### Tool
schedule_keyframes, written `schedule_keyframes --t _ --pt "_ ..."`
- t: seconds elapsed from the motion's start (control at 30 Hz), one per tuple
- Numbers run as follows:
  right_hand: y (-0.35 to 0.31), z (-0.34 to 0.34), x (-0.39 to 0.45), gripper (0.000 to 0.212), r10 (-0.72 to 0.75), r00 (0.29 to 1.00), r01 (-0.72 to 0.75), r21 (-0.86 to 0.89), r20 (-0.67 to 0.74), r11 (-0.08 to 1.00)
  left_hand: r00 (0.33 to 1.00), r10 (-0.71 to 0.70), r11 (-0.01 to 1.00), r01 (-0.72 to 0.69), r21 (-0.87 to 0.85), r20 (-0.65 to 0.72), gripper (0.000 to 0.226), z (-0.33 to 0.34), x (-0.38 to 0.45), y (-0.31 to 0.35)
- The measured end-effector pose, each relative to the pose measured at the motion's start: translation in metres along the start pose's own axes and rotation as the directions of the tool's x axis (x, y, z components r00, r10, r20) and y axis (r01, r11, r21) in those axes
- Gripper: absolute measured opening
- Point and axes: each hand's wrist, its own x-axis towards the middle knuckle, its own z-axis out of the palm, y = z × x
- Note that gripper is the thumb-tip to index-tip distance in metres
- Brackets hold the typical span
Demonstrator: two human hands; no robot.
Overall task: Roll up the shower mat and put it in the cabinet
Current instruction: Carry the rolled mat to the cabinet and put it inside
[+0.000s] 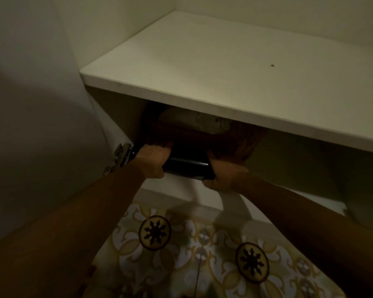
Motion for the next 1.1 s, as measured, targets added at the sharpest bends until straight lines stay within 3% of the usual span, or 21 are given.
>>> schedule_keyframes --t 0.17,0.33,0.5,0.9,1.1 --pt "0.015 -0.003 -0.017 0.091 -0.044 0.999 0.044 -0.020 0.009 0.999 1.000 -0.007 1.000 0.007 -0.016 0.005 0.045 -0.007 -0.003 -0.009" --pt "0.023 -0.011 -0.034 0.104 -0.045 0.999 0.042 -0.135 -0.022 0.990 0.999 0.031 0.984 -0.032 0.173 0.007 0.087 -0.007 -0.010 -0.016" --pt "0.023 -0.013 -0.043 0.110 -0.062 0.998 0.060 -0.194 -0.007 0.979 0.997 0.081 0.976 -0.083 0.201 0.015 0.103 -0.002 -0.012 -0.012" --pt "0.006 -0.015 -0.040 0.110 -0.129 0.991 0.132 -0.231 0.027 0.964 0.992 0.123 0.954 -0.116 0.276 -0.006 0.113 -0.008 -0.017 -0.011" --pt "-0.003 -0.019 -0.040 0.106 -0.136 0.990 0.121 -0.274 -0.034 0.954 0.990 0.135 0.970 -0.125 0.210 -0.034 0.115 -0.009 -0.015 -0.012"
